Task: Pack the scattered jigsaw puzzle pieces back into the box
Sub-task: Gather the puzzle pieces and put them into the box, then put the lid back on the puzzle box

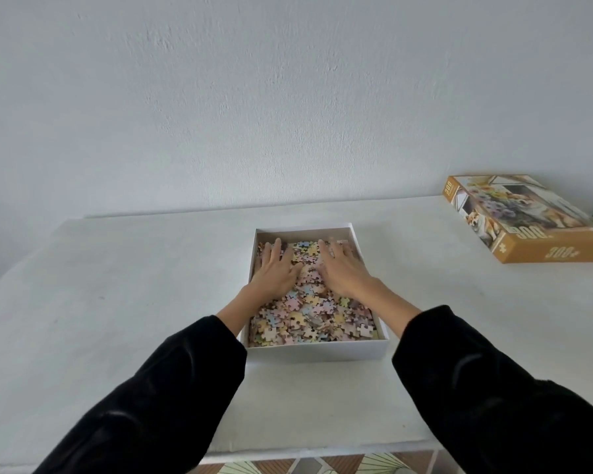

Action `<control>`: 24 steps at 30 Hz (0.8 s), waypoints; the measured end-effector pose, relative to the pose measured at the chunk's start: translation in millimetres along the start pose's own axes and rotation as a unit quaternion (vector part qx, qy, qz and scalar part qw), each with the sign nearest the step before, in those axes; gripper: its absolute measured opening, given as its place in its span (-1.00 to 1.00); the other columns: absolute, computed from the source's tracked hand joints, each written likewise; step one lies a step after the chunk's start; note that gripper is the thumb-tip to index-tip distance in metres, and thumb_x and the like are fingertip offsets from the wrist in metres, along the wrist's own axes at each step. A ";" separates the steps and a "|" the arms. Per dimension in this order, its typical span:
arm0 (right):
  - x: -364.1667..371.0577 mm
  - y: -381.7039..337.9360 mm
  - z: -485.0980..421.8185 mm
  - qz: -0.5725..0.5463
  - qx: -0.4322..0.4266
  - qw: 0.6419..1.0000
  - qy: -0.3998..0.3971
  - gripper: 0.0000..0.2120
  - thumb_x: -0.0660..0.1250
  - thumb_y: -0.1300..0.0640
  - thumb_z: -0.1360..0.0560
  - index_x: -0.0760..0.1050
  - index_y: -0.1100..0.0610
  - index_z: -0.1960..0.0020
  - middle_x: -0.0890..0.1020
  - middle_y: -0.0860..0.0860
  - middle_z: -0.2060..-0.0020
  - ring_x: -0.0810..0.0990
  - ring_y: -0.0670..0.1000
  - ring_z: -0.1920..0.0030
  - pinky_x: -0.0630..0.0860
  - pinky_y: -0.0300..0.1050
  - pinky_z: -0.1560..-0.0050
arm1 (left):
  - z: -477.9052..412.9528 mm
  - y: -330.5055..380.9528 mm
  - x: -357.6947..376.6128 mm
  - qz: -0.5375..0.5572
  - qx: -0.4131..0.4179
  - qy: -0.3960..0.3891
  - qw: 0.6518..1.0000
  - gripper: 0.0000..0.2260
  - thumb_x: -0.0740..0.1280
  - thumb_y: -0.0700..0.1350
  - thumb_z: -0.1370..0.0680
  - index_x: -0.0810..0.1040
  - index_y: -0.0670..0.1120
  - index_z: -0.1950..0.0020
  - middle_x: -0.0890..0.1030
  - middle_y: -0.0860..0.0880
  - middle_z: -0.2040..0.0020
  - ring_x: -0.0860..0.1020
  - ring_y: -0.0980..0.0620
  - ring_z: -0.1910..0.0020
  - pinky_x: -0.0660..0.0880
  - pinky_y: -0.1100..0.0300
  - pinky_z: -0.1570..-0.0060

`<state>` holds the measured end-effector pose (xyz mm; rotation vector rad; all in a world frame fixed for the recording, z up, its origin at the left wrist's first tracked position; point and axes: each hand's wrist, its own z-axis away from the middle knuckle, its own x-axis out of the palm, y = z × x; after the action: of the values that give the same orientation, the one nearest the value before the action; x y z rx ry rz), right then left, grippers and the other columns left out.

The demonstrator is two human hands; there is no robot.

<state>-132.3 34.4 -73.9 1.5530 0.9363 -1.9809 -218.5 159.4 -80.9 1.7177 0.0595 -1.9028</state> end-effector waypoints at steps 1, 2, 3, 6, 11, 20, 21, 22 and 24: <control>2.3 1.3 -2.8 0.001 -0.001 1.000 -0.001 -0.45 -0.06 -0.02 -0.62 -0.16 0.14 -0.51 -0.10 0.16 -0.51 -0.16 0.25 -0.49 -0.07 0.13 -0.47 | -4.7 -1.0 -0.4 -0.005 -0.007 -0.014 1.000 -0.46 -0.07 0.10 -0.63 -0.15 -0.09 -0.52 -0.22 -0.16 -0.52 -0.27 -0.17 -0.49 -0.22 -0.09 -0.43; 5.3 2.4 -5.0 0.004 -0.002 1.000 -0.002 -0.46 -0.08 -0.04 -0.62 -0.13 0.15 -0.51 -0.07 0.15 -0.51 -0.15 0.25 -0.49 -0.08 0.12 -0.48 | -8.9 -2.2 -0.2 -0.012 -0.013 -0.032 0.999 -0.45 -0.08 0.11 -0.62 -0.17 -0.08 -0.52 -0.23 -0.16 -0.52 -0.28 -0.17 -0.48 -0.23 -0.10 -0.43; 7.8 3.1 -6.4 0.004 -0.003 1.000 0.002 -0.47 -0.10 -0.04 -0.62 -0.09 0.16 -0.50 -0.04 0.15 -0.51 -0.14 0.25 -0.49 -0.08 0.11 -0.49 | -12.7 -3.4 0.5 -0.017 -0.016 -0.044 0.999 -0.45 -0.09 0.12 -0.62 -0.20 -0.08 -0.52 -0.23 -0.16 -0.52 -0.28 -0.17 -0.48 -0.25 -0.09 -0.42; 11.4 4.8 -9.1 -0.013 -0.008 0.999 0.030 -0.51 -0.09 -0.02 -0.62 0.03 0.18 -0.49 0.04 0.14 -0.50 -0.09 0.23 -0.49 -0.06 0.09 -0.49 | -17.2 -4.2 2.1 -0.019 -0.013 -0.031 0.999 -0.45 -0.08 0.13 -0.62 -0.16 -0.08 -0.52 -0.18 -0.16 -0.53 -0.25 -0.16 -0.49 -0.22 -0.08 -0.43; 9.3 5.6 -10.0 -0.052 -0.030 0.996 0.070 -0.59 -0.03 0.05 -0.61 0.28 0.25 -0.36 0.29 0.19 -0.40 0.17 0.18 -0.43 0.02 0.05 -0.48 | -18.4 -6.7 -2.0 -0.063 0.019 0.060 0.996 -0.53 0.05 0.07 -0.61 0.19 -0.12 -0.47 0.21 -0.16 -0.47 0.14 -0.17 -0.46 0.16 -0.06 -0.41; -18.8 11.4 -0.5 -0.101 -0.084 0.976 0.175 -0.61 0.12 0.19 -0.57 0.29 0.24 -0.38 0.40 0.12 -0.34 0.31 0.09 -0.37 0.20 -0.07 -0.39 | -20.6 2.3 -17.7 0.005 0.115 0.216 0.970 -0.76 0.17 -0.14 -0.58 0.56 -0.24 -0.05 0.60 -0.17 0.01 0.59 -0.13 0.11 0.54 0.00 0.10; -23.5 15.8 0.5 -0.106 -0.082 0.974 0.181 -0.61 0.13 0.19 -0.57 0.29 0.24 -0.38 0.40 0.12 -0.34 0.31 0.09 -0.36 0.21 -0.08 -0.38 | -21.9 7.3 -21.2 0.016 0.126 0.218 0.968 -0.77 0.18 -0.15 -0.58 0.57 -0.24 -0.07 0.60 -0.17 0.00 0.59 -0.13 0.11 0.54 0.02 0.12; -28.2 21.5 0.7 -0.111 -0.076 0.973 0.189 -0.61 0.13 0.18 -0.57 0.29 0.24 -0.38 0.41 0.13 -0.33 0.31 0.09 -0.36 0.21 -0.09 -0.37 | -23.6 13.9 -25.0 0.022 0.136 0.220 0.966 -0.77 0.19 -0.15 -0.57 0.56 -0.24 -0.09 0.60 -0.17 -0.01 0.59 -0.12 0.11 0.54 0.03 0.13; -38.3 35.1 1.5 -0.119 -0.056 0.971 0.201 -0.61 0.15 0.17 -0.57 0.30 0.23 -0.38 0.41 0.13 -0.33 0.31 0.09 -0.36 0.24 -0.09 -0.34 | -28.7 28.7 -31.8 0.023 0.150 0.217 0.964 -0.77 0.20 -0.16 -0.57 0.55 -0.23 -0.14 0.59 -0.18 -0.04 0.58 -0.13 0.09 0.53 0.03 0.12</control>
<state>-98.4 7.6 -45.1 1.8902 1.4276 -1.7533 -179.8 158.8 -46.9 2.2972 -0.1070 -1.5268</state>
